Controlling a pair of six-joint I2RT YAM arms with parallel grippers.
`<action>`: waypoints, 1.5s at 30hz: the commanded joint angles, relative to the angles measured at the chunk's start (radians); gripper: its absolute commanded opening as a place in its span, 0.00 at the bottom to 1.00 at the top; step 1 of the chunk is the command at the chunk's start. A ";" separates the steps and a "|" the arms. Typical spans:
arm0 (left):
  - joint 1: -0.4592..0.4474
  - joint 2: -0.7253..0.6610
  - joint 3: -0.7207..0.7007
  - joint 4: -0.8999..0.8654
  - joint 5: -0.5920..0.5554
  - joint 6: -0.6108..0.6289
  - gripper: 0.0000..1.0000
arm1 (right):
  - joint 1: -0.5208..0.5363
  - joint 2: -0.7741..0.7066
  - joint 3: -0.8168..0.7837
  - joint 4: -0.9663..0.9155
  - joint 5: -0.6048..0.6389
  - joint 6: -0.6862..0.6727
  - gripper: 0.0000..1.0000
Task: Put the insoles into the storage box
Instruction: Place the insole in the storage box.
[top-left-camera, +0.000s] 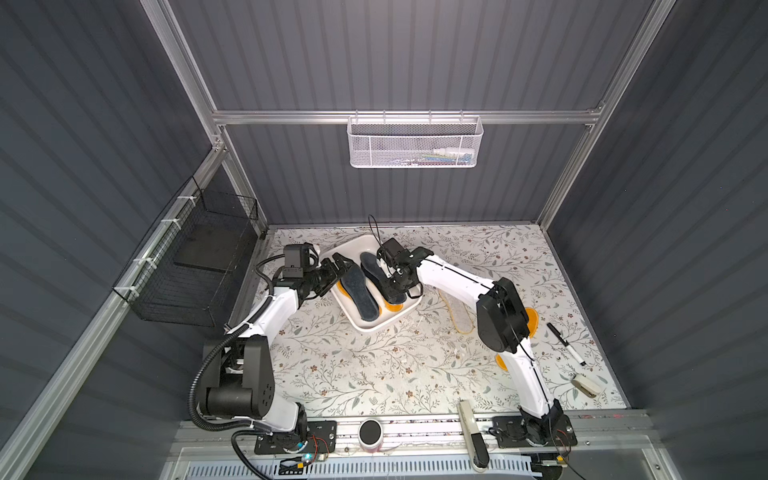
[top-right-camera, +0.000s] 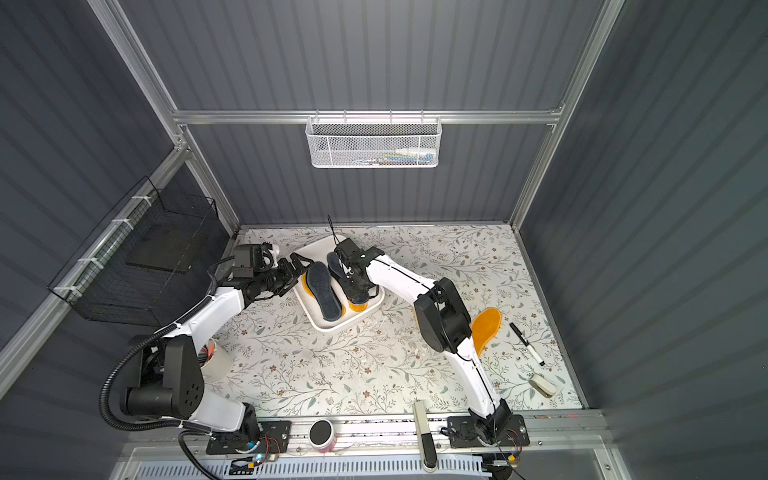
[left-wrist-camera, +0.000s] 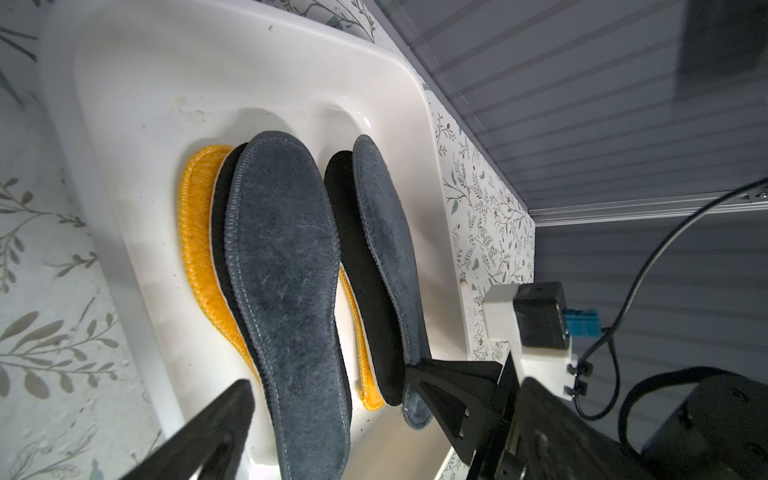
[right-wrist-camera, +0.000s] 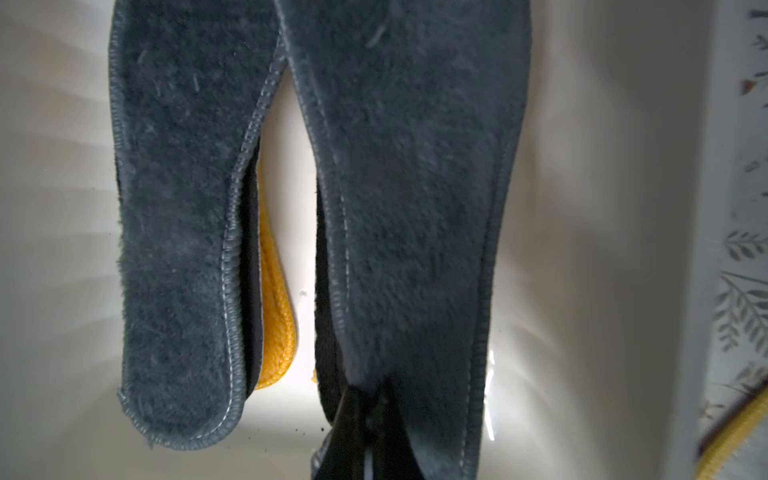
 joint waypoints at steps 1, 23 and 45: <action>0.006 0.003 -0.013 -0.002 0.015 0.006 1.00 | 0.005 0.037 0.031 -0.006 -0.003 0.017 0.00; 0.006 0.010 -0.005 -0.003 0.022 0.003 1.00 | 0.000 0.055 0.059 -0.014 -0.031 0.052 0.03; 0.006 0.008 -0.010 -0.003 0.019 0.000 1.00 | -0.013 0.032 0.044 -0.014 -0.076 0.080 0.19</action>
